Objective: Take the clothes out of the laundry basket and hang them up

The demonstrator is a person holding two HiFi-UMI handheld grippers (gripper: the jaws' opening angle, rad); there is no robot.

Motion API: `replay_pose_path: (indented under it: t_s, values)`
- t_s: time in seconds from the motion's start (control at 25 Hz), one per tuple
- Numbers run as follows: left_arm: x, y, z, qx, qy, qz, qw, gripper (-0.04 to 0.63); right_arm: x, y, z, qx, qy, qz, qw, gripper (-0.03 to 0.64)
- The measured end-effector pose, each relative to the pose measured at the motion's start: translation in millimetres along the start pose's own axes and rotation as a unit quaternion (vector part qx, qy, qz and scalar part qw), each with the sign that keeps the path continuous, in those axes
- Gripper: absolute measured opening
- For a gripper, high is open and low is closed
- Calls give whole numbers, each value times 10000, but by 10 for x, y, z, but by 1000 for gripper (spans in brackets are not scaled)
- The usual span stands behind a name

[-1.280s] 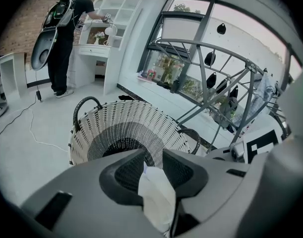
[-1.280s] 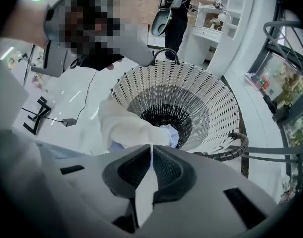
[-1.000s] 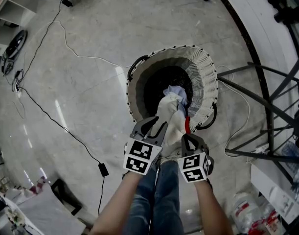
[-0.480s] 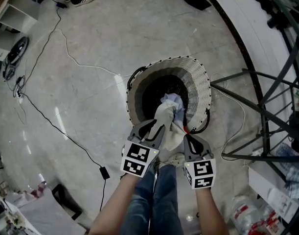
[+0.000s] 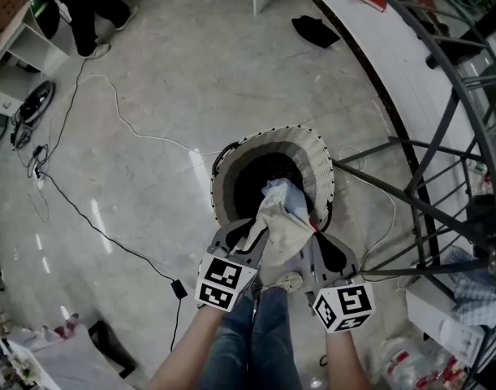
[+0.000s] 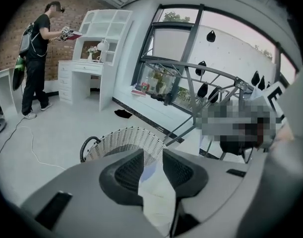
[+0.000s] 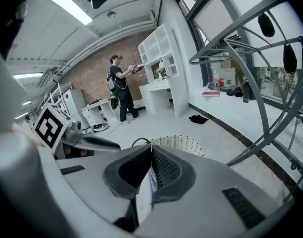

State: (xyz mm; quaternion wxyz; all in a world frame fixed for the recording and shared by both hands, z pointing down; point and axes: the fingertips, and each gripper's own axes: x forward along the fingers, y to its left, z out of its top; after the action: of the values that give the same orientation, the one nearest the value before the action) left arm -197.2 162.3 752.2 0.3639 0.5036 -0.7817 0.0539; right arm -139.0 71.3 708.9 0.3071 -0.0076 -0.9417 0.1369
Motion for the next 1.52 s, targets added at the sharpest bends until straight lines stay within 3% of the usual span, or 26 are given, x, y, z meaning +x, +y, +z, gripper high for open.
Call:
replay_pose_path:
  t_s: [0.24,0.44,0.6,0.92,1.24,1.4,1.52]
  values:
    - [-256,-202,275,-25,-85,-97,9999,127,-281,62,619,-16,-431,139,9990,9]
    - [-467,-399,653,83,-286,-231,9993,134,-596,123,1227,423,-945,259,9943,9]
    - [-585,-536,945,193,-486,-460,9976,164,-886,186,1745,404,-1343,327,9896,9]
    - [-753,-874,1351,729,-584,-756,9928,247,-1614,359,2650,308,-2049,460,9772,9]
    - [-797,-898,1706,1292,-587,-740,9871,259,-2356,528,3250,116,-2632,582,9629,9]
    - [-716,-898,1846,1744,-576,-930,9786,268,-2643,537,3363,46,-2824,536,9578,9]
    - [-660,-1137,1933,2190,-573,-1373,9643,285,-2769,545,3362,29,-2877,491,9565,9]
